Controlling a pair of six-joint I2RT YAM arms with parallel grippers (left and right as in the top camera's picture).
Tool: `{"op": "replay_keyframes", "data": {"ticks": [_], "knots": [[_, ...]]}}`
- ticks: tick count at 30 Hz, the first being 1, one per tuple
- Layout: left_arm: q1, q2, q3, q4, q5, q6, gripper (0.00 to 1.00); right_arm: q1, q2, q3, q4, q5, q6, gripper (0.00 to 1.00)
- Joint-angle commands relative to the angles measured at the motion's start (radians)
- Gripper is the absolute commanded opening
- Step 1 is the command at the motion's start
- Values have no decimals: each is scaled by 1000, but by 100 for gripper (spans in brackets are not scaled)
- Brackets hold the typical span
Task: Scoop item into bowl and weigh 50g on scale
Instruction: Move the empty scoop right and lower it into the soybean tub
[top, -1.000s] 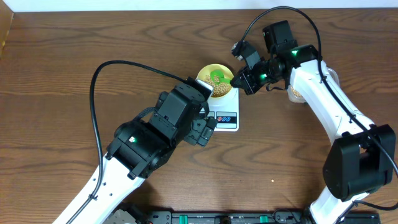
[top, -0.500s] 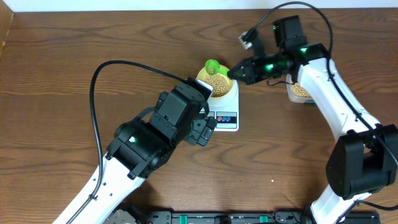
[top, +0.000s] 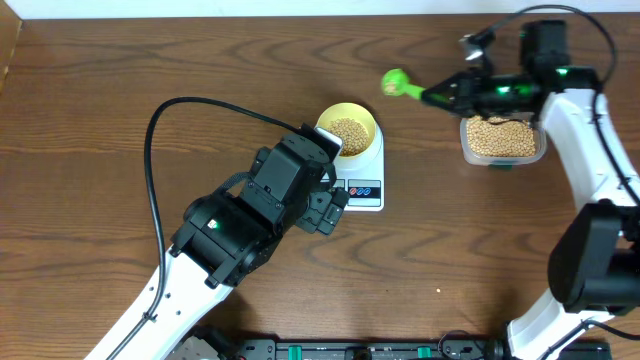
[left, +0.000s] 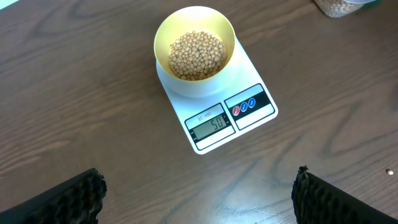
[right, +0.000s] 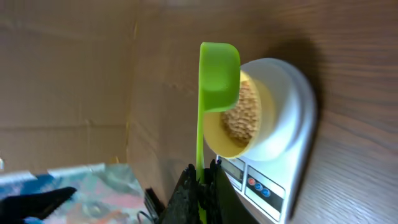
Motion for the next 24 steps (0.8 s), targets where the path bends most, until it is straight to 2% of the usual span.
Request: {"op": "replay_keyframes", "data": {"ticks": [1, 11, 18, 24], "knots": [[5, -5, 6, -3, -9, -8, 98, -87, 11, 17, -29, -44, 13, 1], [5, -5, 6, -3, -9, -8, 98, -323, -4, 17, -218, -30, -94, 1], [5, -5, 6, -3, -9, -8, 98, -381, -26, 17, -396, 181, -186, 1], [5, -5, 6, -3, -9, -8, 98, -376, -34, 17, -432, 348, -193, 1]]}}
